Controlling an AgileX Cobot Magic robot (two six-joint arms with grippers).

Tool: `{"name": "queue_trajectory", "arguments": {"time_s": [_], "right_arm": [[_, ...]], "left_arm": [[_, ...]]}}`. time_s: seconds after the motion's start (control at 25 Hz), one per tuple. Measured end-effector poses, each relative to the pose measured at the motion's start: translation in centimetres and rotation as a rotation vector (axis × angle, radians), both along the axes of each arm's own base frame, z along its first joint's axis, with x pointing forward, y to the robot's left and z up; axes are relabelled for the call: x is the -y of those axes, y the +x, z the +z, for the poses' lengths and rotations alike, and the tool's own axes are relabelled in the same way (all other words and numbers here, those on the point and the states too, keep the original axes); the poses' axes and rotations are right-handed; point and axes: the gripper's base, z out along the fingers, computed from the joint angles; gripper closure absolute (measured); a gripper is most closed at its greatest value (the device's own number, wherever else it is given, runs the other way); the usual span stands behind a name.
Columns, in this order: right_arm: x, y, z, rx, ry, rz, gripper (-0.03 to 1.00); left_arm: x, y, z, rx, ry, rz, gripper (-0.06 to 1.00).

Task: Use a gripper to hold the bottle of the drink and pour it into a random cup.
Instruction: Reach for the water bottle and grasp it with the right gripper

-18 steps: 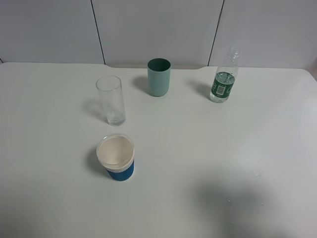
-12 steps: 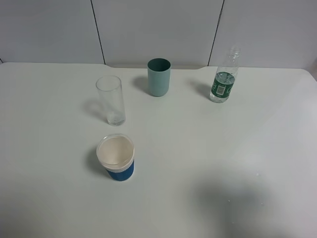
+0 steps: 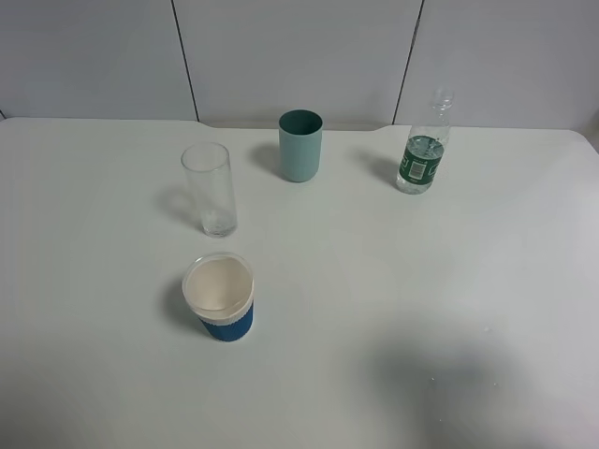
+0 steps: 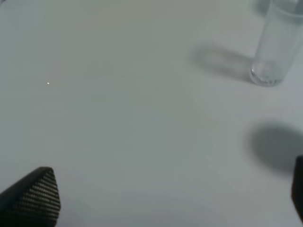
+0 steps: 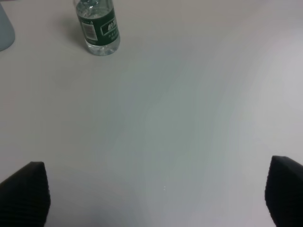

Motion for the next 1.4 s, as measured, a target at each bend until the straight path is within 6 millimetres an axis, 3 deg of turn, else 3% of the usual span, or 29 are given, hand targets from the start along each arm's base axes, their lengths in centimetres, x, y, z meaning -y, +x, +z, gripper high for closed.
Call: {"name": "queue_trajectory", "arguments": {"time_s": [1.4], "right_arm": [[0.0,0.0,0.0,0.0,0.0,0.0,0.07]], "left_arm": [[0.0,0.0,0.0,0.0,0.0,0.0,-0.05]]}}
